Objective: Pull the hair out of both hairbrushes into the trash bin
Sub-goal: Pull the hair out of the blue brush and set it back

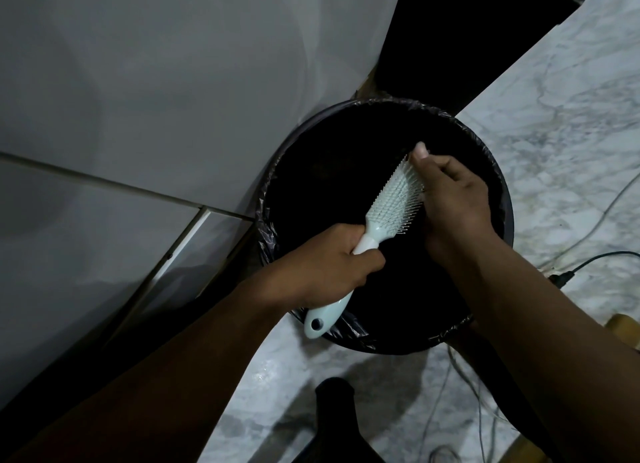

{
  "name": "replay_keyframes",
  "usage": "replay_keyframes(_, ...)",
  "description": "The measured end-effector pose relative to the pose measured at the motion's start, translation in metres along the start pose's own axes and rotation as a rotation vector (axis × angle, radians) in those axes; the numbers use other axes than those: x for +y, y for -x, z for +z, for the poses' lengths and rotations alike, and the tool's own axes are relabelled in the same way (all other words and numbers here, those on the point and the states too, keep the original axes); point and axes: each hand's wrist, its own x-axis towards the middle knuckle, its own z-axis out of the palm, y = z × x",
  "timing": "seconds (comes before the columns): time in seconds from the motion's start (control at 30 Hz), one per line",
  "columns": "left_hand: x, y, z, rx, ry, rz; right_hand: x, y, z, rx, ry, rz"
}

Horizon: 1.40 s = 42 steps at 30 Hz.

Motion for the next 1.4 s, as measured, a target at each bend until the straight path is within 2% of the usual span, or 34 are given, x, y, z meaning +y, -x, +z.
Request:
replay_keyframes(0.13, -0.001, -0.001, 0.000, -0.012, -0.002, -0.031, 0.000, -0.009, -0.002, 0.003, -0.322, 0.297)
replay_keyframes(0.23, -0.004, -0.002, -0.001, 0.008, -0.022, -0.064, 0.000, -0.016, -0.006, 0.090, -0.275, 0.345)
replay_keyframes(0.33, -0.008, -0.005, -0.005, 0.075, -0.062, -0.086, -0.001, -0.017, -0.009, 0.142, -0.065, 0.252)
replay_keyframes(0.4, -0.010, -0.007, -0.007, 0.134, -0.115, -0.105, 0.001, -0.013, -0.008, 0.105, 0.022, 0.181)
replay_keyframes(0.5, -0.015, -0.007, -0.006, 0.227, -0.251, -0.152, 0.007, -0.004, -0.007, 0.039, 0.163, 0.105)
replay_keyframes(0.63, -0.018, -0.004, -0.006, 0.327, -0.437, -0.199, 0.013, -0.001, -0.005, 0.078, 0.371, 0.043)
replay_keyframes(0.77, -0.011, 0.010, 0.006, 0.505, -0.475, -0.167, 0.015, 0.009, -0.008, -0.175, 0.589, 0.015)
replay_keyframes(0.9, 0.006, 0.034, 0.020, 0.601, -0.409, -0.145, -0.002, 0.036, -0.020, -0.263, 0.827, -0.054)
replay_keyframes(1.0, 0.031, 0.060, 0.019, 0.648, -0.408, -0.105, -0.034, 0.062, -0.024, -0.325, 0.889, -0.090)
replay_keyframes(1.13, 0.078, 0.105, 0.013, 0.717, -0.455, -0.040, -0.095, 0.101, -0.020, -0.412, 1.013, -0.227)
replay_keyframes(1.4, 0.181, 0.221, 0.017, 0.862, -0.534, 0.175, -0.240, 0.215, -0.012, -0.442, 1.043, -0.536)
